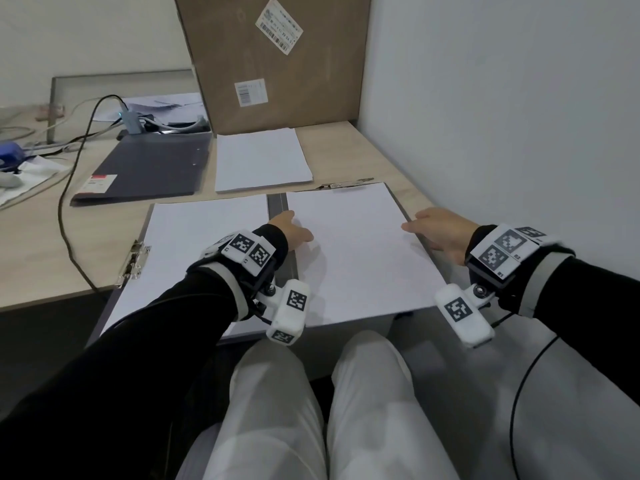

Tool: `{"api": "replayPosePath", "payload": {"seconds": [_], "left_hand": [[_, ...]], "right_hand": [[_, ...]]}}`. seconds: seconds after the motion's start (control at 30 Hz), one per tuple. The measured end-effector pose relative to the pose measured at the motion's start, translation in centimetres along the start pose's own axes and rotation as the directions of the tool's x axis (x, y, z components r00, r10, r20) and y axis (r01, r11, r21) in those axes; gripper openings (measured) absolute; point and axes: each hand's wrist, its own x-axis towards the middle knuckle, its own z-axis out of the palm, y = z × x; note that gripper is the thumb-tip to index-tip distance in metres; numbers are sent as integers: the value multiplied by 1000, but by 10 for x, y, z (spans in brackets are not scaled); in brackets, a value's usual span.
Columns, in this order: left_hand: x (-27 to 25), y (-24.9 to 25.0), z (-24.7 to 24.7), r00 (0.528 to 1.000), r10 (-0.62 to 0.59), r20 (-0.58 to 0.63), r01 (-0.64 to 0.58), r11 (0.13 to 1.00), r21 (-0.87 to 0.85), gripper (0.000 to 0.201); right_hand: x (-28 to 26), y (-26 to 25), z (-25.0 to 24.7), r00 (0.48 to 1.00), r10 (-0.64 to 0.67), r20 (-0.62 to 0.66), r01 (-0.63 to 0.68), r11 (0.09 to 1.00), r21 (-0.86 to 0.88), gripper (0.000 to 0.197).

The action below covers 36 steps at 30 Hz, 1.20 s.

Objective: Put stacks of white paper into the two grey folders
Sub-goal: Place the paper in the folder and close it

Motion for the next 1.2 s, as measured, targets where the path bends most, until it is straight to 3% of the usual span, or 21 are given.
{"api": "replayPosePath", "payload": {"seconds": [0.13,0.27,0.4,0.5,0.63,0.8,0.97,1.03,1.1,1.2], "left_hand": [[-23,2,4,991,127,-33,-128,992,-12,76],[-52,6,18,965,254,67,-261,951,163,90],[-67,4,38,949,215,232,-304,824,478,113],[-75,-1,50,942,207,262,-323,766,556,116],[-79,-5,60,947,222,233,-319,745,586,115],[-72,-8,61,943,208,258,-321,768,553,114],[-69,-8,61,940,215,264,-329,774,541,114],[-69,-7,60,940,206,271,-328,763,558,115],[-68,-4,56,936,214,280,-341,751,565,114],[-61,9,41,932,276,234,-357,810,464,103]], "right_hand": [[-19,14,-7,1000,-3,-15,3,999,42,38],[-34,34,-5,998,42,-40,-36,989,144,52],[-36,53,-1,998,58,31,-64,965,255,60],[-26,66,-2,999,41,29,-47,968,245,82],[-48,56,2,998,-10,55,-4,971,240,62],[-46,56,5,999,-32,40,21,964,263,58],[-47,54,7,1000,-15,22,11,985,172,25],[-50,51,6,998,-30,47,24,992,127,28],[-48,46,3,993,-86,81,88,996,-22,50],[-35,33,-4,973,-221,60,229,953,-198,47]]}}
